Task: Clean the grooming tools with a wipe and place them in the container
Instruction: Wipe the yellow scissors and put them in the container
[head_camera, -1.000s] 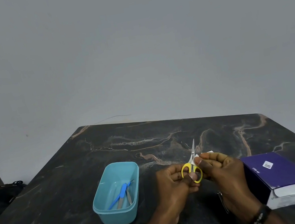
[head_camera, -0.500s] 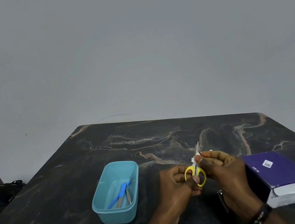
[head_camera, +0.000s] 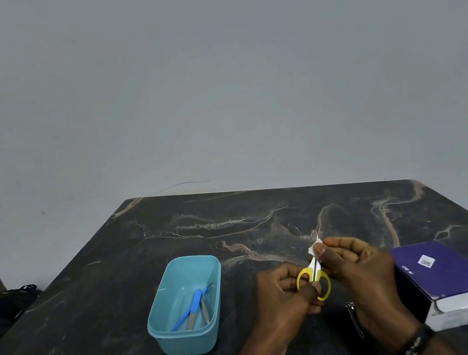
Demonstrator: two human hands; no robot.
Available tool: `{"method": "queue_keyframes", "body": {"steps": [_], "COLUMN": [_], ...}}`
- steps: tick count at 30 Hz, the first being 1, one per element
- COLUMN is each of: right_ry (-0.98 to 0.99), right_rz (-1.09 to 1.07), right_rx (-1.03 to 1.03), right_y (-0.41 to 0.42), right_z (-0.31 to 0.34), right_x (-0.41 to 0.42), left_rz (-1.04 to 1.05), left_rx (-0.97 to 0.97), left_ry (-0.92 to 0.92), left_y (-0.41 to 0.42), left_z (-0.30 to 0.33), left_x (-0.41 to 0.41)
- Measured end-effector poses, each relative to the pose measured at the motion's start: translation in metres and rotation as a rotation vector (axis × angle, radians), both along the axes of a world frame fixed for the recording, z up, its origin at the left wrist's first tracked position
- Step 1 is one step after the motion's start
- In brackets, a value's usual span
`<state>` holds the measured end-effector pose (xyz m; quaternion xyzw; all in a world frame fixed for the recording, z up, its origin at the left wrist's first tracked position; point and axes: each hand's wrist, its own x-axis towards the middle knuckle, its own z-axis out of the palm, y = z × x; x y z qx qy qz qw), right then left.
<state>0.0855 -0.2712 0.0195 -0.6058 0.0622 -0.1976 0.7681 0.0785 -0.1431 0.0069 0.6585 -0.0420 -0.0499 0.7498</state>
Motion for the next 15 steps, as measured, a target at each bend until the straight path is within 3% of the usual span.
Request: {"method": "queue_keyframes", "body": {"steps": [8, 15], "right_ry": [-0.058, -0.244], "right_rz": [-0.043, -0.186], "right_rx": [0.029, 0.092], "right_y": [-0.004, 0.0], "right_z": [0.008, 0.024], "right_x": [-0.003, -0.01], "left_rz": [-0.2, -0.045], "left_rx": [0.135, 0.129], "left_ry": [-0.018, -0.227], "left_y": [-0.002, 0.004], "left_z": [-0.005, 0.009], "left_x": [-0.004, -0.011]}}
